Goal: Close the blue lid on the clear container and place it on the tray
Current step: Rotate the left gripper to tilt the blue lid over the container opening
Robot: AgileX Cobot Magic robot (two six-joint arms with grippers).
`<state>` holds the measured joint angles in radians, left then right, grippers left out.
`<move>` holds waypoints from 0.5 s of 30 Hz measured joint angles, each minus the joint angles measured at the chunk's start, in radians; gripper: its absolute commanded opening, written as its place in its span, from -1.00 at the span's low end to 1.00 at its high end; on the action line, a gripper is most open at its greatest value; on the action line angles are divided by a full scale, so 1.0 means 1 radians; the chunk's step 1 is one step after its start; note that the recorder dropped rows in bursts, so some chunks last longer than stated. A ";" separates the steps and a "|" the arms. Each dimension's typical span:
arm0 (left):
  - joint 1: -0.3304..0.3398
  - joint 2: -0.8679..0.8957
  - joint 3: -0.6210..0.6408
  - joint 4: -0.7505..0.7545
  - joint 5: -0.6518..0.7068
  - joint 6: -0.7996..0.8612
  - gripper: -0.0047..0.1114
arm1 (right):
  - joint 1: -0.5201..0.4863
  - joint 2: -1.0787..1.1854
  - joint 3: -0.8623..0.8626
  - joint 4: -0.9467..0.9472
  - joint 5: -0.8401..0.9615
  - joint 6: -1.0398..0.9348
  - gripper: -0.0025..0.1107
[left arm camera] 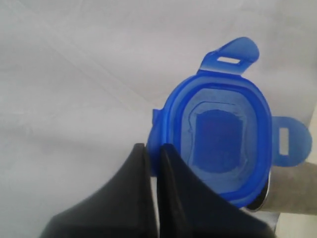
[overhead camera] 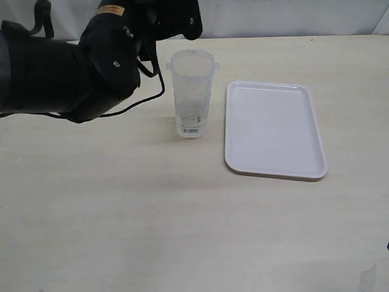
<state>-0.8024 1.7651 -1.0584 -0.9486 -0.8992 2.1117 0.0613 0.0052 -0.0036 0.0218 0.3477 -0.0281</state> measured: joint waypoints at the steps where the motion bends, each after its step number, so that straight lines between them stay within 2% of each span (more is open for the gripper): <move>1: 0.000 0.000 0.020 0.016 -0.021 0.000 -0.92 | 0.000 0.000 0.000 0.000 0.000 0.000 -0.88; 5: 0.000 0.000 0.060 0.054 -0.037 0.000 -0.92 | 0.000 0.000 0.000 0.000 0.000 0.000 -0.88; 15: -0.004 0.000 0.067 0.076 0.065 -0.007 -0.92 | 0.000 0.000 0.000 0.000 0.000 0.000 -0.88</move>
<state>-0.8063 1.7656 -0.9913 -0.8722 -0.8339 2.1049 0.0613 0.0052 -0.0036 0.0218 0.3477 -0.0281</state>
